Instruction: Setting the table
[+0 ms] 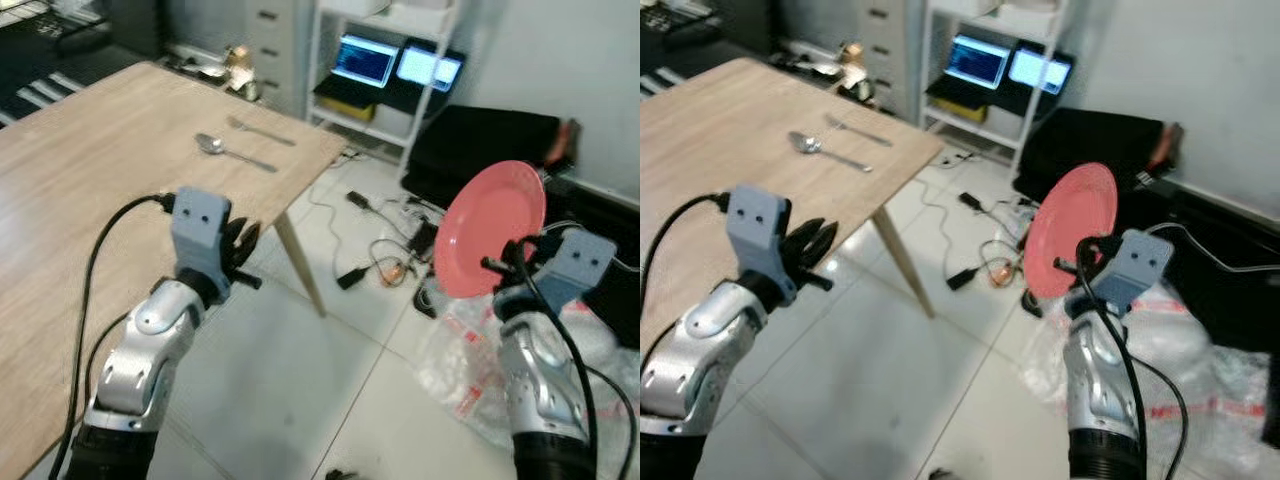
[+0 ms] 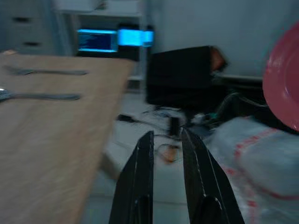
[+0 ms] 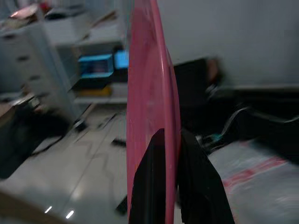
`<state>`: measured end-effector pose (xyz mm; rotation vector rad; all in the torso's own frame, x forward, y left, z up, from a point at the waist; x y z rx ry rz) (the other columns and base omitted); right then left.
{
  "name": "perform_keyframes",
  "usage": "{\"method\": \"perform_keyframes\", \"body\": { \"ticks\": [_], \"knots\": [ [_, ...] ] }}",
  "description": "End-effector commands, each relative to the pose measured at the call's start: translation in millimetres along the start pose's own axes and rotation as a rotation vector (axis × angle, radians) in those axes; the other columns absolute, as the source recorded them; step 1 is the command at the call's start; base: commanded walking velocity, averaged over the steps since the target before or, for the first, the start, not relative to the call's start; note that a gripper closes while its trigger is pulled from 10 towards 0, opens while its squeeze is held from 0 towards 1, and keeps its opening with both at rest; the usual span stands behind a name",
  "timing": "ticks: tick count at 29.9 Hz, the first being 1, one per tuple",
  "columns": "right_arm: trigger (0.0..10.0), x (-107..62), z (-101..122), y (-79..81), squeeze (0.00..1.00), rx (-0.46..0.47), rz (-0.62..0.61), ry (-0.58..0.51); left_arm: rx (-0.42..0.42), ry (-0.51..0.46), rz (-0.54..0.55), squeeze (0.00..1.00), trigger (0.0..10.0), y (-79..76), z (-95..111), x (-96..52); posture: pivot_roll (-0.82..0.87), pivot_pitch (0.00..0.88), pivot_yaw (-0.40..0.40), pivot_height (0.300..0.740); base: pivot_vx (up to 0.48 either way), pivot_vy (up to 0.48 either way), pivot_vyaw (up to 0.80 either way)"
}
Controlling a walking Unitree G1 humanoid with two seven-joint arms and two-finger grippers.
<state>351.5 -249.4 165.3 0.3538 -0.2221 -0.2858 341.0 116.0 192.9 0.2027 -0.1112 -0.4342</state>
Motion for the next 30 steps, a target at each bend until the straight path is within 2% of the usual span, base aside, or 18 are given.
{"method": "perform_keyframes", "body": {
  "ticks": [1,3,6,9,10,13,14,15,16,18,21,24,28,29,30],
  "knots": [
    [10.0,-4.9,-9.3,-4.1,0.00,-0.020,-0.012,0.019,-0.042,0.043,-0.097,0.00,10.0,-16.6,-14.2,1.3,-0.01,0.055,0.064,0.740,0.000,0.000,-0.80],
    [10.0,-6.2,-13.2,-4.5,0.00,-0.030,-0.008,0.029,-0.067,0.055,-0.142,0.00,10.0,-24.5,-19.2,2.8,-0.02,0.051,0.065,0.740,0.000,0.000,-0.80],
    [10.0,-13.1,-31.4,-4.5,0.00,-0.042,0.018,0.092,-0.094,0.151,-0.129,0.00,10.0,-23.0,-46.1,4.1,-0.02,0.047,0.067,0.740,0.000,0.000,-0.80],
    [10.0,-27.2,-61.9,-4.0,0.00,-0.078,0.068,0.195,-0.030,0.286,-0.078,0.00,10.0,-12.5,-86.9,-7.8,-0.03,0.044,0.066,0.740,0.000,0.000,0.00],
    [10.0,-27.2,-61.9,-4.0,0.00,-0.078,0.068,0.195,-0.030,0.286,-0.078,0.00,10.0,-12.5,-86.9,-7.8,-0.03,0.044,0.066,0.740,0.000,0.000,0.00],
    [10.0,-44.4,-93.8,-5.6,0.00,-0.105,0.112,0.308,-0.028,0.405,-0.030,0.00,10.0,-4.4,-122.1,-27.9,-0.03,0.041,0.062,0.740,0.000,0.000,0.00],
    [10.0,-51.7,-105.0,-6.6,0.00,-0.115,0.118,0.347,-0.035,0.455,-0.010,0.00,10.0,-1.7,-136.7,-39.0,-0.02,0.040,0.056,0.740,0.000,0.000,-0.80],
    [10.0,-56.3,-111.9,-7.2,0.00,-0.120,0.121,0.370,-0.042,0.485,0.001,0.00,10.0,-0.3,-145.9,-46.3,-0.02,0.040,0.056,0.740,0.000,0.000,-0.80],
    [10.0,-56.3,-111.9,-7.2,0.00,-0.120,0.121,0.370,-0.042,0.485,0.001,0.00,10.0,-0.3,-145.9,-46.3,-0.02,0.040,0.056,0.740,0.000,0.000,-0.80],
    [10.0,-65.9,-125.5,-5.1,0.00,-0.112,0.134,0.420,-0.084,0.538,0.041,0.00,10.0,3.0,-163.1,-63.9,-0.01,0.042,0.041,0.740,0.000,0.000,-0.80],
    [10.0,-68.4,-130.6,0.9,0.00,-0.104,0.155,0.437,-0.123,0.531,0.064,0.00,10.0,3.6,-165.2,-69.5,-0.01,0.042,0.039,0.740,0.000,0.000,-0.80],
    [10.0,-62.7,-127.2,14.0,0.00,-0.099,0.193,0.414,-0.099,0.504,0.061,0.00,10.0,1.5,-161.9,-65.6,-0.01,0.041,0.035,0.740,0.000,0.000,-0.80],
    [10.0,-45.1,-103.8,26.1,0.00,-0.069,0.205,0.322,-0.025,0.329,0.034,0.00,10.0,2.6,-119.4,-39.1,-0.01,0.044,0.033,0.740,0.000,0.000,-0.80],
    [10.0,-32.6,-82.9,35.1,0.00,-0.041,0.218,0.249,0.038,0.211,0.084,0.00,10.0,19.4,-83.9,-22.6,-0.01,0.045,0.035,0.740,0.000,0.000,-0.80],
    [10.0,-32.6,-82.9,35.1,0.00,-0.041,0.218,0.249,0.038,0.211,0.084,0.00,10.0,19.4,-83.9,-22.6,-0.01,0.045,0.035,0.740,0.000,0.000,-0.80]
  ]
}}
Point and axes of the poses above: a point about 5 cm out from each wrist's last joint towards the gripper, its own x axis pointing out of the wrist towards the gripper, its own z axis along the axis of the wrist's last joint, y = z × x, the point moved 4 cm from there along x, pointing out of the wrist towards the gripper, and after that the axes turned 10 degrees about x, right-handed, at the moved point
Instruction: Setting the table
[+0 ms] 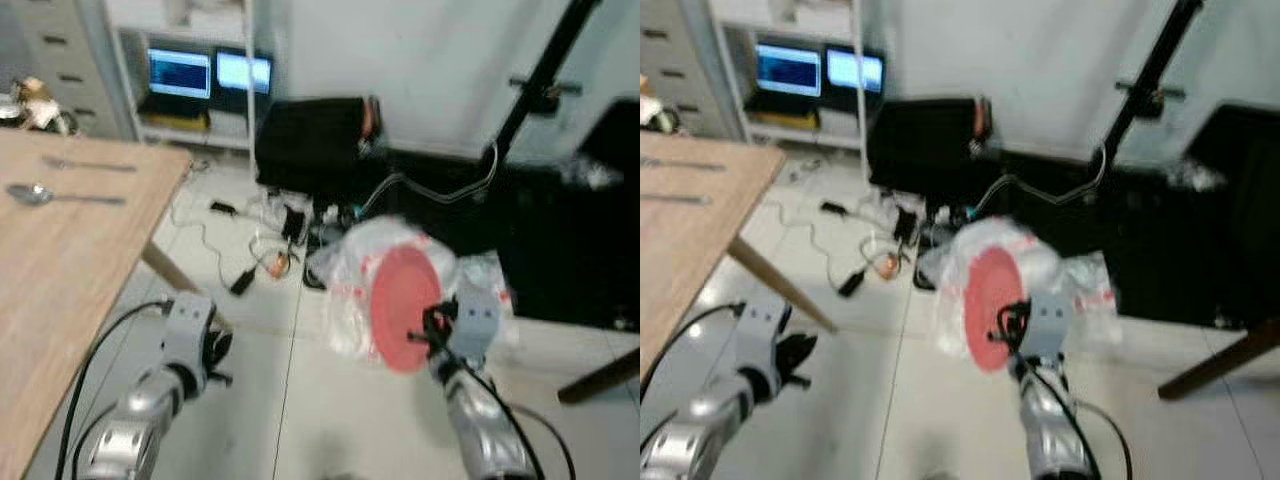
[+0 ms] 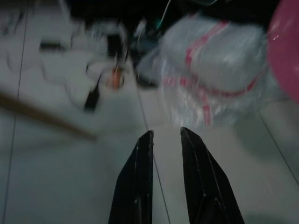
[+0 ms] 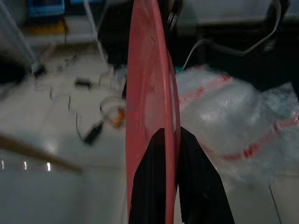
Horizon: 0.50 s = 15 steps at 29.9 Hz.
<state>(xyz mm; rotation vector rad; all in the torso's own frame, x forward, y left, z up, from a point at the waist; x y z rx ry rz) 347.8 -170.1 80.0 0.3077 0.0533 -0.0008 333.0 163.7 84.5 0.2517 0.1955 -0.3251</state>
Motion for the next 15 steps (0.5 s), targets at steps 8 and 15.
{"method": "perform_keyframes", "body": {
  "ticks": [8,15],
  "knots": [
    [10.0,10.2,148.8,18.8,0.00,0.037,0.065,-0.434,0.344,-0.780,0.521,0.00,10.0,145.1,281.1,-87.2,-0.01,0.048,0.043,0.740,0.000,0.000,-0.80],
    [10.0,3.4,145.1,20.0,0.00,0.028,0.074,-0.424,0.646,-0.769,0.671,0.00,10.0,191.3,321.6,-141.3,-0.01,0.057,0.052,0.740,0.000,0.000,-0.80]
  ]
}}
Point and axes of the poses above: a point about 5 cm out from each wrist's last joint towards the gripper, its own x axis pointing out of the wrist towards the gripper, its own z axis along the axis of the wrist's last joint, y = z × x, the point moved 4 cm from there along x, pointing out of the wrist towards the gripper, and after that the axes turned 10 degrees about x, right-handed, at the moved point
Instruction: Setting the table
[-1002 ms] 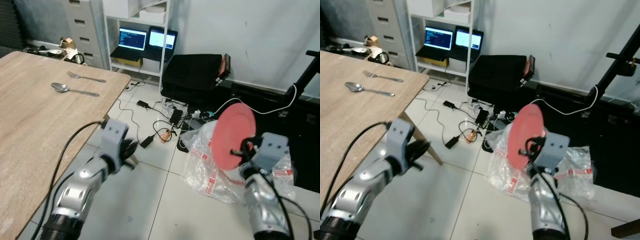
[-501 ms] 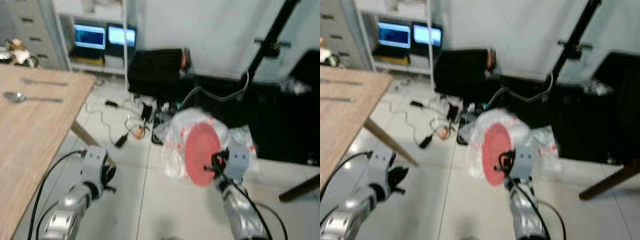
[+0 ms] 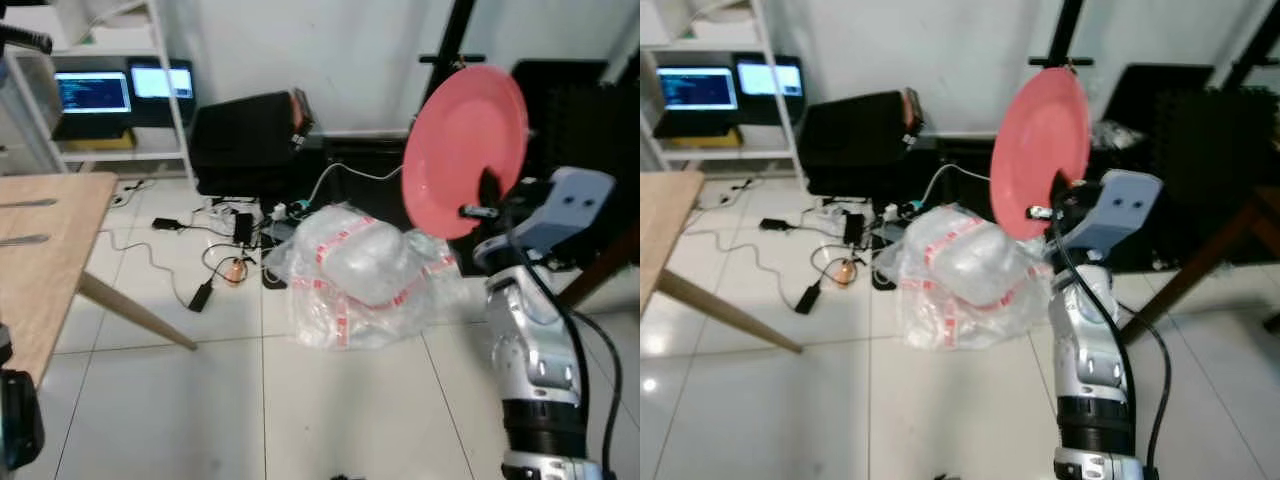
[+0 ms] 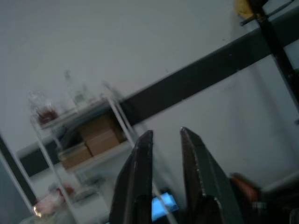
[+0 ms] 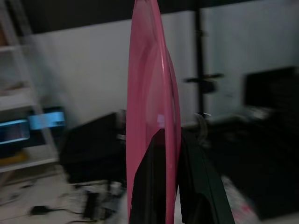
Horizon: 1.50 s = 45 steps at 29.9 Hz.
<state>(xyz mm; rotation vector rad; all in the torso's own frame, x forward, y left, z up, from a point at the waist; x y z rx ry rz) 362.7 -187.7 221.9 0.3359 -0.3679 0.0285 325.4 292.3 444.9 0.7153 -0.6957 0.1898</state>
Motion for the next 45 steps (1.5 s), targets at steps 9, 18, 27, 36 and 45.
{"method": "perform_keyframes", "body": {
  "ticks": [9,18,27,36,45],
  "knots": [
    [10.0,-5.5,11.2,-4.1,0.00,0.008,-0.031,-0.001,0.141,-0.204,0.123,0.00,10.0,38.8,60.3,13.9,-0.01,0.065,0.051,0.740,0.000,0.000,-0.80],
    [10.0,-14.2,-7.9,-8.5,0.00,0.017,-0.057,0.061,-0.384,0.358,-0.496,0.00,10.0,-196.6,-84.7,-99.7,-0.02,0.060,0.060,0.740,0.000,0.000,-0.80],
    [10.0,-56.4,-81.3,-28.0,0.00,-0.003,-0.117,0.308,-0.546,0.740,-0.634,0.00,10.0,-288.5,-121.6,-224.7,-0.03,0.057,0.056,0.740,0.000,0.000,-0.80],
    [10.0,-103.0,-140.1,-32.5,0.00,0.050,-0.176,0.509,-0.556,0.861,-0.581,0.00,10.0,-291.0,-137.1,-255.3,-0.03,0.054,0.064,0.740,0.000,0.000,-0.80],
    [10.0,-97.2,-136.4,-19.5,0.00,0.113,-0.153,0.470,-0.606,0.901,-0.569,0.00,10.0,-292.3,-139.6,-265.3,-0.04,0.056,0.071,0.740,0.000,0.000,-0.80]
  ]
}}
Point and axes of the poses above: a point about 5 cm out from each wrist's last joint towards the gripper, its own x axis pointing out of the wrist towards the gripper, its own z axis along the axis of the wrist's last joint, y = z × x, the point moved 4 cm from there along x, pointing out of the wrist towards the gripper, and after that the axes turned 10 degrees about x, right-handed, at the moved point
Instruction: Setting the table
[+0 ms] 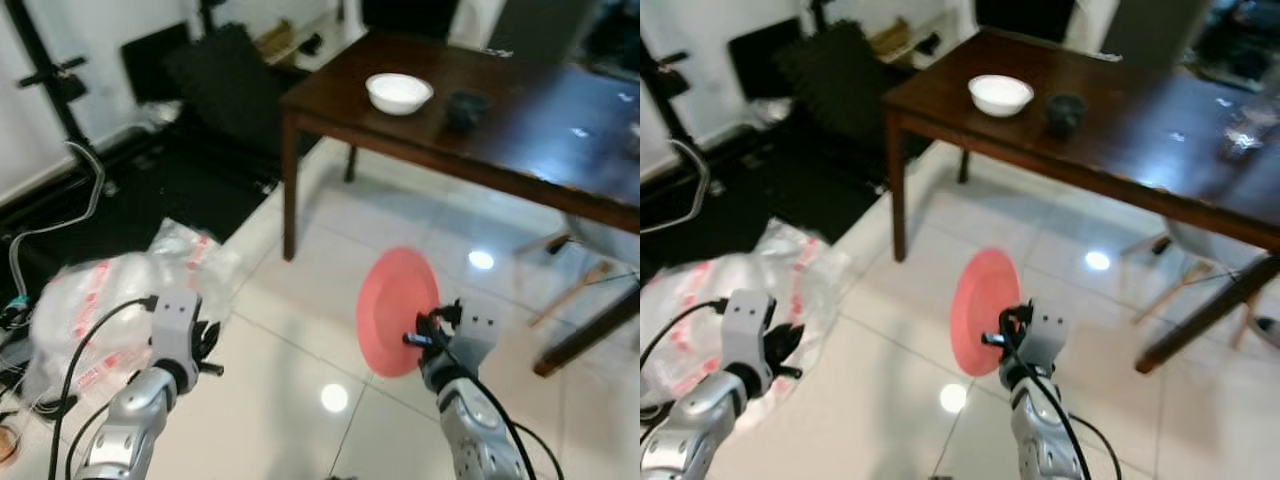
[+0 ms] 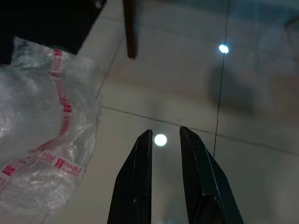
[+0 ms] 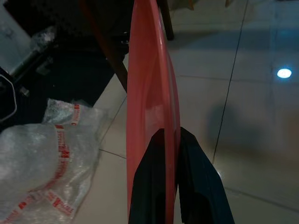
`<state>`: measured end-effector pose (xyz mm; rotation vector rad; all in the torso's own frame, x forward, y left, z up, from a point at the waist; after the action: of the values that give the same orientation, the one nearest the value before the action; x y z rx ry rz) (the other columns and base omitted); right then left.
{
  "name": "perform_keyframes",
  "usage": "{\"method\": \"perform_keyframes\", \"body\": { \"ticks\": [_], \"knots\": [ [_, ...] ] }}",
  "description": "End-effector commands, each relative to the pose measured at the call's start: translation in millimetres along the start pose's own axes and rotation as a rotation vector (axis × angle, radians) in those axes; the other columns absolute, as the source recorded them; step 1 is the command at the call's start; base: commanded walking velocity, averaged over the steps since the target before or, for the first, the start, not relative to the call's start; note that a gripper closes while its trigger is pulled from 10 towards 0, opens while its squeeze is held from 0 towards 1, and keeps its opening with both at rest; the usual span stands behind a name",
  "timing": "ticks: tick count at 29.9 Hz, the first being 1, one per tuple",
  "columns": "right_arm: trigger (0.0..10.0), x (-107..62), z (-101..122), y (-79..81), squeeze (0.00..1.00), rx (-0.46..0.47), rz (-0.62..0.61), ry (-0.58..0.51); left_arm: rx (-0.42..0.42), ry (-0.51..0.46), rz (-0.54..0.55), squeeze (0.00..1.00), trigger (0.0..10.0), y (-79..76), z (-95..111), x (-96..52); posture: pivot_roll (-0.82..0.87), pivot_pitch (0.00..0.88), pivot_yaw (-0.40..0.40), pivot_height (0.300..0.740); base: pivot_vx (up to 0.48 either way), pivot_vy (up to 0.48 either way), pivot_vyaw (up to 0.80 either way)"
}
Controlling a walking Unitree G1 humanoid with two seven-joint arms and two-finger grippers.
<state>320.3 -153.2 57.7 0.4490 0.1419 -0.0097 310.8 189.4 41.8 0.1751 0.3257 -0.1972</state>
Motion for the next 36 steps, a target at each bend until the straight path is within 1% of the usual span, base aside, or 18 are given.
{"method": "perform_keyframes", "body": {
  "ticks": [1,4,9,12,16,17,19,20,23,24,25,26,28,36],
  "knots": [
    [10.0,1.4,8.4,-2.5,0.00,0.015,-0.007,-0.029,-0.004,-0.005,-0.025,0.00,10.0,-7.6,1.5,0.0,-0.04,0.056,0.072,0.740,0.000,0.000,-0.80],
    [10.0,3.1,12.4,-2.2,0.00,0.027,-0.006,-0.047,-0.003,-0.010,-0.027,0.00,10.0,-10.0,4.0,0.9,-0.04,0.055,0.072,0.740,0.000,0.000,-0.80],
    [10.0,6.0,23.2,0.4,0.00,0.042,0.002,-0.083,-0.007,-0.042,-0.065,0.00,10.0,-18.0,15.3,3.5,-0.04,0.056,0.074,0.740,0.000,0.000,-0.80],
    [10.0,7.1,30.0,1.9,0.00,0.049,0.007,-0.104,-0.039,-0.075,-0.054,0.00,10.0,-17.5,24.2,5.3,-0.04,0.057,0.074,0.740,0.000,0.000,-0.80],
    [10.0,7.7,33.5,3.8,0.00,0.054,0.014,-0.114,-0.049,-0.080,-0.045,0.00,10.0,-16.2,26.3,6.7,-0.04,0.056,0.075,0.740,0.000,0.000,-0.80],
    [10.0,7.9,35.4,5.7,0.00,0.058,0.021,-0.120,-0.049,-0.085,-0.032,0.00,10.0,-14.3,27.5,7.5,-0.04,0.056,0.075,0.740,0.000,0.000,-0.80],
    [10.0,8.0,39.1,13.4,0.00,0.069,0.053,-0.130,-0.043,-0.103,0.030,0.00,10.0,-5.7,30.4,10.3,-0.04,0.056,0.073,0.740,0.000,0.000,-0.80],
    [10.0,8.1,40.1,18.1,0.00,0.073,0.069,-0.133,-0.040,-0.108,0.079,0.00,10.0,0.4,32.2,12.4,-0.04,0.054,0.072,0.740,0.000,0.000,-0.80],
    [10.0,8.3,41.4,27.0,0.00,0.077,0.099,-0.137,-0.023,-0.129,0.157,0.00,10.0,9.7,37.4,14.9,-0.04,0.052,0.071,0.740,0.000,0.000,-0.80],
    [10.0,8.0,42.2,31.4,0.00,0.083,0.116,-0.141,-0.013,-0.128,0.181,0.00,10.0,12.1,38.6,16.3,-0.05,0.050,0.071,0.740,0.480,0.000,-0.80],
    [10.0,8.0,42.2,31.4,0.00,0.083,0.116,-0.141,-0.013,-0.128,0.181,0.00,10.0,12.1,38.6,16.3,-0.05,0.050,0.071,0.740,0.480,0.000,-0.80],
    [10.0,7.9,42.5,35.0,0.00,0.084,0.129,-0.144,-0.002,-0.125,0.195,0.00,10.0,12.6,39.6,17.6,-0.05,0.047,0.066,0.740,0.480,0.000,0.00],
    [10.0,7.4,43.0,38.5,0.00,0.077,0.148,-0.146,0.003,-0.133,0.184,0.00,10.0,9.1,42.4,19.1,-0.05,0.043,0.065,0.740,0.480,0.000,0.00],
    [10.0,6.5,43.8,36.2,0.00,0.072,0.143,-0.144,0.023,-0.147,0.176,0.00,10.0,4.5,43.6,21.1,-0.05,0.039,0.066,0.740,0.480,0.000,0.00]
  ]
}}
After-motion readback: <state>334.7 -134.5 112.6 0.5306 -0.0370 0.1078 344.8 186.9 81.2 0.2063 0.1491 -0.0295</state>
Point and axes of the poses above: a point about 5 cm out from each wrist's last joint towards the gripper, its own x axis pointing out of the wrist towards the gripper, its own z axis along the axis of the wrist's last joint, y = z × x, the point moved 4 cm from there along x, pointing out of the wrist towards the gripper, and after that the axes turned 10 degrees about x, right-handed, at the moved point
